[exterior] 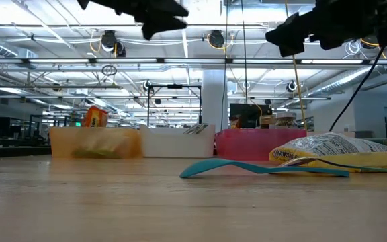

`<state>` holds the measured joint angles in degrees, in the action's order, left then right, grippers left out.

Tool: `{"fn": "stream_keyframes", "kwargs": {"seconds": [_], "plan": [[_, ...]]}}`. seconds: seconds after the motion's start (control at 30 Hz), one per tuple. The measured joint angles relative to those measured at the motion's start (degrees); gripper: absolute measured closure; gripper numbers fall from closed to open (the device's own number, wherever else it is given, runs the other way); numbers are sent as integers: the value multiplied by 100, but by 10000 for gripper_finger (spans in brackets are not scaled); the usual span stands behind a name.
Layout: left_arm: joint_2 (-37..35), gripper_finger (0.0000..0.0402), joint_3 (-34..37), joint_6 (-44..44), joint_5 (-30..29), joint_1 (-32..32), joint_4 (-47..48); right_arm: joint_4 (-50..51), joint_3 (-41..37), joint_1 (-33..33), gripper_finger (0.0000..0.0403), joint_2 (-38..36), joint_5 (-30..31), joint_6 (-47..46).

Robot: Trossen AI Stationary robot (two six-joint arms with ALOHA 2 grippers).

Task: Pick & Place Food Item
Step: Put the blue spoon into the white bin

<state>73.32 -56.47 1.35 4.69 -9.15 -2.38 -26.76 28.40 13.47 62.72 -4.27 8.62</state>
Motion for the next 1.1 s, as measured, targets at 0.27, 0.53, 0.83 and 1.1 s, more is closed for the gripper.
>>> {"fn": "stream_keyframes", "kwargs": {"seconds": [0.27, 0.53, 0.83, 1.1], "plan": [[903, 215, 0, -464, -12, 1160, -1173, -1457, -594, 0, 179, 0, 0, -190], [1883, 215, 2, -381, -9, 1790, -2166, -1669, -638, 0, 179, 0, 2, -343], [2360, 215, 2, -141, -13, 1947, -2172, -1629, -638, 0, 179, 0, 2, -250], [2417, 215, 4, 68, -11, 1948, -2184, -1336, -638, 0, 179, 0, 0, -191]]}}
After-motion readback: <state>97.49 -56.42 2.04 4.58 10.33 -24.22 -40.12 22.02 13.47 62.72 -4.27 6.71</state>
